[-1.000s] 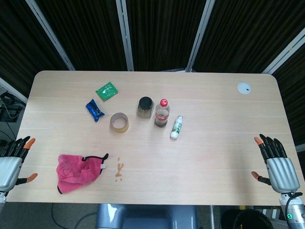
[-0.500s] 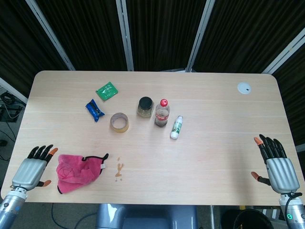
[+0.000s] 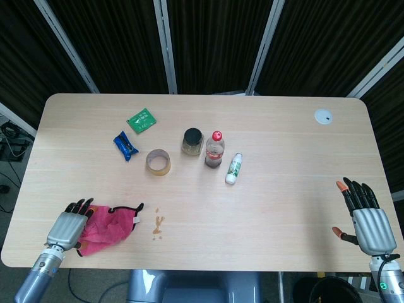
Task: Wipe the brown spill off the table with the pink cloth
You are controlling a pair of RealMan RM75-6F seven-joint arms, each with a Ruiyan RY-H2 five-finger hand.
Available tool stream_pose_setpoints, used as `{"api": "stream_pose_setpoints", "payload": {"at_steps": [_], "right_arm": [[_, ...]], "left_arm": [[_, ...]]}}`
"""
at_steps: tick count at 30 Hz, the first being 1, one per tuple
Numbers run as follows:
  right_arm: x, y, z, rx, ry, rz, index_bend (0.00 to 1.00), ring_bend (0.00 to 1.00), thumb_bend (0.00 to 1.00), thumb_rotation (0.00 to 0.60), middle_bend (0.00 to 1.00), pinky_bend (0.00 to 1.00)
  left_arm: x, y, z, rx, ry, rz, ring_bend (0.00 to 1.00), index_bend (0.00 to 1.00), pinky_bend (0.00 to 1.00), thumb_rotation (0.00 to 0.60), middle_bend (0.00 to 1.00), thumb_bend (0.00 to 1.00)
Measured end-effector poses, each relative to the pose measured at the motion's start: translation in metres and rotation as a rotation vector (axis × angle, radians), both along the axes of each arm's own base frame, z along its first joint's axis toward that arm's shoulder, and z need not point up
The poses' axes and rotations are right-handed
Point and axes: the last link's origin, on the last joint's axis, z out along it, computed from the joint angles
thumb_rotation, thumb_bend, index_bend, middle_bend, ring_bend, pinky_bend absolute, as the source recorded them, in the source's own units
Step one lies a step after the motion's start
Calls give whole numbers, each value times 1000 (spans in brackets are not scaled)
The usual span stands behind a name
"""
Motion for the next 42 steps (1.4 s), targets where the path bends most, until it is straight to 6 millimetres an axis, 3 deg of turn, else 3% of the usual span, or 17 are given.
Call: {"api": "stream_pose_setpoints", "payload": {"at_steps": [7, 10, 14, 17, 27, 34, 42], "right_arm": [[0, -2, 0, 3, -7, -5, 0, 0, 15, 600, 0, 31], [0, -2, -1, 5, -8, -7, 0, 0, 14, 600, 0, 31], [-1, -2, -1, 5, -10, -8, 0, 0, 14, 600, 0, 31], [-1, -3, -1, 4, -11, -9, 0, 0, 14, 600, 0, 31], [-1, -3, -1, 5, -16, -10, 0, 0, 14, 600, 0, 31], [-1, -3, -1, 3, -16, -16, 0, 0, 14, 600, 0, 31], [-2, -2, 1, -2, -18, -20, 0, 0, 15, 600, 0, 31]], "left_arm": [[-1, 5, -15, -4, 0, 16, 138, 331, 262, 600, 177, 122], [-1, 7, -18, 1, -8, 16, 228, 451, 341, 600, 290, 235], [1, 10, -21, 17, -28, 8, 392, 671, 473, 600, 480, 457], [4, 12, -22, 38, -54, -8, 474, 760, 547, 600, 555, 553], [28, 45, -6, 189, -189, -130, 510, 823, 576, 600, 593, 578], [65, 78, 9, 273, -295, -212, 510, 824, 576, 600, 593, 577], [103, 91, -4, 258, -369, -248, 510, 822, 576, 600, 593, 577]]}}
